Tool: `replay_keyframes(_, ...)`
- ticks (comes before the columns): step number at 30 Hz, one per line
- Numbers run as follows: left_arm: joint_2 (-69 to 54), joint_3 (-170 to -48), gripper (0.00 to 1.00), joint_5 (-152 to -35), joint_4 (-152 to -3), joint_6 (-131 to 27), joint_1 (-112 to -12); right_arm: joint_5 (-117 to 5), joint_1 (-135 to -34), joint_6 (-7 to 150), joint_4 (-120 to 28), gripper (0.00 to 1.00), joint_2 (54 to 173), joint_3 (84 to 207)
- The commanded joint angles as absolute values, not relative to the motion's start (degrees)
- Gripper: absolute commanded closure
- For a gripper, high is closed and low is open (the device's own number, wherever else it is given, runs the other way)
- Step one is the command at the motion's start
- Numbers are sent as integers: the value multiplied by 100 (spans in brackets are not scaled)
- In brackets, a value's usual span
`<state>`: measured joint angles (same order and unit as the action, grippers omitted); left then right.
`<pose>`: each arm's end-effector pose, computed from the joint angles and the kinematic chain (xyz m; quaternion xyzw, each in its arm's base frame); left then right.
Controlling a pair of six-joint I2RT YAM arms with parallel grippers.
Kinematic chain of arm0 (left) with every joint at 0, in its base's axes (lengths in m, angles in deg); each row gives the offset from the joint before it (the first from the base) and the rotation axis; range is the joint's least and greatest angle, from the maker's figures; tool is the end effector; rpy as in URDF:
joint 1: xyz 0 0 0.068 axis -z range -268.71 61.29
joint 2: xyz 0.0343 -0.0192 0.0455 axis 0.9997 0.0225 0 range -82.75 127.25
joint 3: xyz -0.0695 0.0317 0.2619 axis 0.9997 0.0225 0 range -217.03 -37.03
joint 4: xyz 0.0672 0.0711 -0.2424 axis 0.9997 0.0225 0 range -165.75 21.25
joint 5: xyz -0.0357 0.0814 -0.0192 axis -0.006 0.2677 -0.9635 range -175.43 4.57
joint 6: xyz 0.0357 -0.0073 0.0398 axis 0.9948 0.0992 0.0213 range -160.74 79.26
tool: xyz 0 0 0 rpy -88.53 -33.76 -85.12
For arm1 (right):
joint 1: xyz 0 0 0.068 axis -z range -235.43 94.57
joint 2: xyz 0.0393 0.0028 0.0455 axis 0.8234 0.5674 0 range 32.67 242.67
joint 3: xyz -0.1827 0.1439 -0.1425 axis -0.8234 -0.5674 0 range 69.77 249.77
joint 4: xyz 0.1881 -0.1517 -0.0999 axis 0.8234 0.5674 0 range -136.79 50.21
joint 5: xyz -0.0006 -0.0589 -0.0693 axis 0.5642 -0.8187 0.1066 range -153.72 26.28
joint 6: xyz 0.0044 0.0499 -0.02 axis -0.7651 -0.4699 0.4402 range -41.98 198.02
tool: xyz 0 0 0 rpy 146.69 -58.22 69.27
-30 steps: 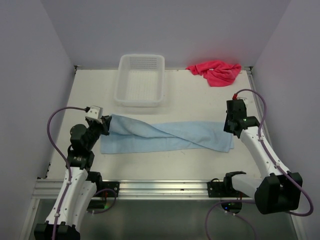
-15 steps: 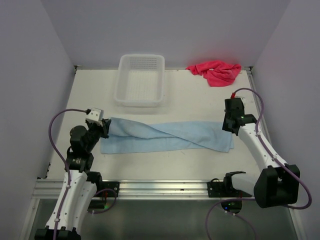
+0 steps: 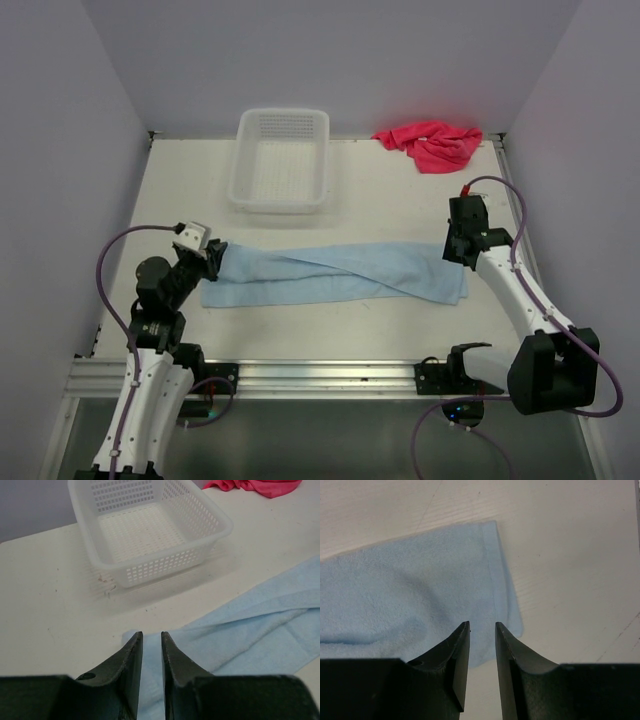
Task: Roll the towels
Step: Fold the towel
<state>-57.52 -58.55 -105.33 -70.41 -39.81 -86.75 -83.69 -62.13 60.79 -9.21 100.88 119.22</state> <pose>0.1352 -0.0168 0.2532 0.1311 0.7461 -0.1372 0.6382 0.2327 0.0151 0.2471 0.1365 0.9341 -0.1032 0.3134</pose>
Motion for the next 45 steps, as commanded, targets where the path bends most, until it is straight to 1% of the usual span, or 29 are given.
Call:
replay_keyframes(1, -5832, -6093, 76, -10985, -7092, -3775, -8643, -8333, -6193, 5957, -1163, 69, 10105, 11942)
replay_keyframes(3, -5841, -6120, 78, -11056, -7092, -3784, -8634, -8324, -6185, 5930, -1172, 69, 10149, 11960)
replay_keyframes(5, -5849, -6129, 79, -10882, -7083, -3802, -8634, -8306, -6167, 5904, -1198, 68, 10228, 11969)
replay_keyframes(6, -5823, -6129, 79, -10768, -7092, -3828, -8634, -8297, -6158, 5887, -1251, 68, 10263, 11969)
replay_keyframes(7, -5780, -6172, 77, -10340, -7109, -3915, -8634, -8254, -6167, 5860, -1286, 68, 10298, 11978)
replay_keyframes(9, -5544, -6234, 71, -9759, -7188, -4256, -8634, -7728, -6150, 5860, -1504, 68, 10395, 12004)
replay_keyframes(10, -5429, -6304, 67, -9147, -7232, -4546, -8634, -7456, -6158, 5869, -1645, 68, 10404, 11978)
replay_keyframes(11, -5297, -6357, 64, -8801, -7267, -4740, -8634, -7219, -6150, 5886, -1803, 67, 10395, 11960)
replay_keyframes(12, -4974, -6427, 62, -8563, -7294, -4907, -8642, -6607, -6158, 5912, -2127, 65, 10378, 11899)
replay_keyframes(13, -4771, -6619, 60, -8282, -7285, -5057, -8643, -6218, -6167, 5939, -2313, 62, 10360, 11855)
replay_keyframes(15, -4190, -6866, 57, -8366, -7241, -5102, -8651, -5341, -6359, 5948, -2989, 60, 10290, 11724)
replay_keyframes(17, -3839, -7226, 53, -8262, -7154, -5286, -8660, -5317, -6762, 6140, -3245, 59, 10325, 11766)
replay_keyframes(18, -3524, -7340, 52, -8209, -7040, -5383, -8660, -5387, -7330, 6263, -3333, 58, 10490, 11949)
replay_keyframes(20, -3145, -7639, 43, -8244, -6978, -5428, -8678, -5415, -7982, 6334, -3465, 57, 10754, 12196)
replay_keyframes(21, -3073, -7684, 41, -8244, -6995, -5454, -8678, -5327, -8134, 6308, -3562, 57, 10938, 12450)
replay_keyframes(22, -3011, -7728, 35, -8209, -7030, -5515, -8686, -5153, -8275, 6291, -3650, 57, 11271, 12574)
replay_keyframes(24, -2958, -7720, 31, -8095, -7170, -5551, -8687, -4994, -8714, 6282, -3844, 57, 11668, 13073)
replay_keyframes(25, -2949, -7685, 30, -7973, -7206, -5525, -8687, -4879, -8864, 6351, -3870, 57, 12096, 13268)
replay_keyframes(27, -2949, -7641, 30, -7788, -7241, -5446, -8687, -4809, -9268, 6448, -3800, 57, 12511, 13898)
replay_keyframes(28, -2958, -7606, 30, -7596, -7241, -5410, -8687, -4764, -9383, 6501, -3774, 57, 12992, 14103)
replay_keyframes(30, -2975, -7631, 29, -7375, -7127, -5393, -8704, -4782, -9690, 6668, -3599, 57, 13452, 14707)
replay_keyframes(31, -2984, -7693, 29, -7183, -7066, -5384, -8704, -4799, -9796, 6782, -3563, 57, 13828, 14885)
replay_keyframes(33, -3081, -7685, 28, -7023, -7030, -5410, -8704, -4808, -10016, 6800, -3554, 57, 14191, 15306)
replay_keyframes(35, -3160, -7658, 28, -7040, -7074, -5436, -8704, -4825, -10165, 6861, -3423, 57, 14690, 15606)
replay_keyframes(39, -3160, -7658, 28, -7215, -7092, -5454, -8704, -4799, -10315, 6897, -3317, 58, 15237, 16160)
replay_keyframes(45, -3002, -7772, 28, -7496, -7065, -5498, -8722, -4904, -10465, 7038, -3168, 59, 15642, 16442)
